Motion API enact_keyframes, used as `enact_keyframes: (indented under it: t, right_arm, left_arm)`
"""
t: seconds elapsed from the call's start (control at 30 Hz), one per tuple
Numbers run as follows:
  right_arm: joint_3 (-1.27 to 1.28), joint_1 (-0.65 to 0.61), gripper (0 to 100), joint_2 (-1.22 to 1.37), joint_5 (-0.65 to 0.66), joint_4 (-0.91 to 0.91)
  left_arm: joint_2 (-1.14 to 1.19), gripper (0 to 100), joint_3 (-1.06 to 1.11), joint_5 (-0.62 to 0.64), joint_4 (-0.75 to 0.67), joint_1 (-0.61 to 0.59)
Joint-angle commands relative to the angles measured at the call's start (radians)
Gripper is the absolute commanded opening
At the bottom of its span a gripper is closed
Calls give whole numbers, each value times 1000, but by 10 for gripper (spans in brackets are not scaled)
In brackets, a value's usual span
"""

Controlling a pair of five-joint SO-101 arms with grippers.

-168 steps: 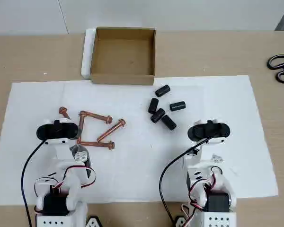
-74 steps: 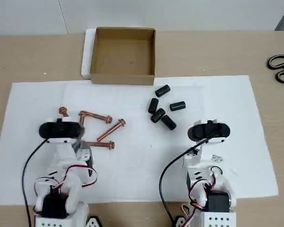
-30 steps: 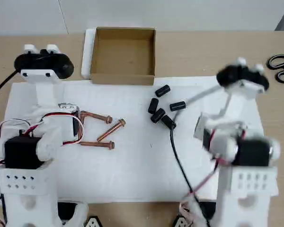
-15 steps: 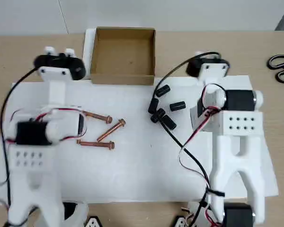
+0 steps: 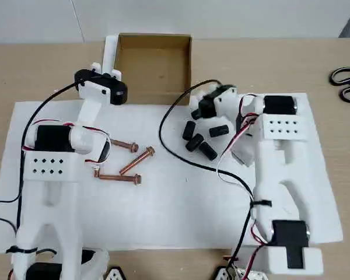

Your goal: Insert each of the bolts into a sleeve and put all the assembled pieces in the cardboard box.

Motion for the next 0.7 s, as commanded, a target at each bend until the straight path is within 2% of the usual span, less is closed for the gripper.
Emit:
enact_keyframes:
  t: [0.0,0.23,0.33,0.43,0.67]
  right_arm:
    - [-60,5,4,10,130,-54]
    - [-141,7,7,21,256,-76]
    - [-153,12,62,74,253,-88]
    - [-195,10,110,156,147,-74]
    - [-287,2,102,289,-133,5]
  left_arm:
    - [-5,6,-19,-21,3,2]
    - [-5,6,-18,-17,0,-2]
    - [-5,6,-18,-6,-6,-3]
    - [-3,6,-19,74,-34,-26]
    - [2,6,-18,180,-58,-143]
